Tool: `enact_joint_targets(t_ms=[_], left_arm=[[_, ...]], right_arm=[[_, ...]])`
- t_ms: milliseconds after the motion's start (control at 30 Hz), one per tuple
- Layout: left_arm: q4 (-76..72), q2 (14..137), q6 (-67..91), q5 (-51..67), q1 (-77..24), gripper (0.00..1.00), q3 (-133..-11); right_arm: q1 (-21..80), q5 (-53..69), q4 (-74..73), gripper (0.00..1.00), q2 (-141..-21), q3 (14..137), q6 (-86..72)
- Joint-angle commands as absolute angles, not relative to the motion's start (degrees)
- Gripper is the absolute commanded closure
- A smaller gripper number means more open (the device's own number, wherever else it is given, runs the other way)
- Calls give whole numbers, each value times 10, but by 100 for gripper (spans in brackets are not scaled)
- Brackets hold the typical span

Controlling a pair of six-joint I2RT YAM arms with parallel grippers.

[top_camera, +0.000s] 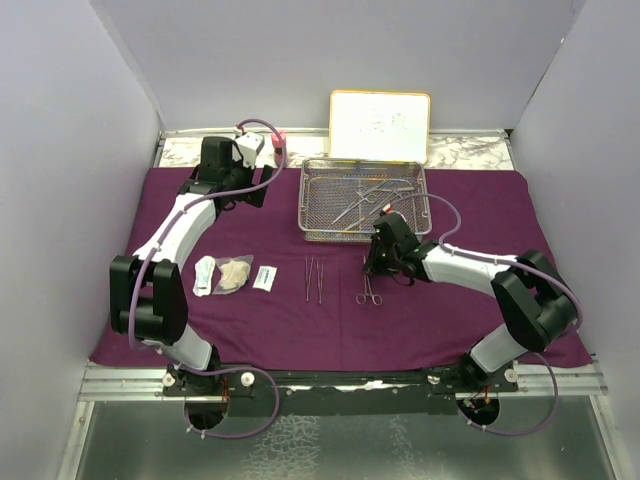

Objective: Open and lay out the surgical kit
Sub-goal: Place the medical item in the surgical kit.

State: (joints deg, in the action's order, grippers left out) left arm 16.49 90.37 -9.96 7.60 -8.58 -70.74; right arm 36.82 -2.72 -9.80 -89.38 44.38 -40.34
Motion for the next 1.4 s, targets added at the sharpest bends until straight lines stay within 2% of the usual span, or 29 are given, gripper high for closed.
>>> enact_joint_targets(t_ms=[0, 800, 1167, 1367], left_arm=[[145, 867, -91, 97, -84, 1, -694], [131, 835, -80, 127, -84, 1, -672], [126, 818, -79, 130, -84, 1, -662], [121, 813, -82, 128, -84, 1, -657]], right_arm=[[372, -64, -83, 99, -903, 430, -411], [372, -91, -71, 99, -914, 431, -405], [372, -85, -60, 92, -914, 424, -395], [372, -82, -59, 84, -914, 423, -393]])
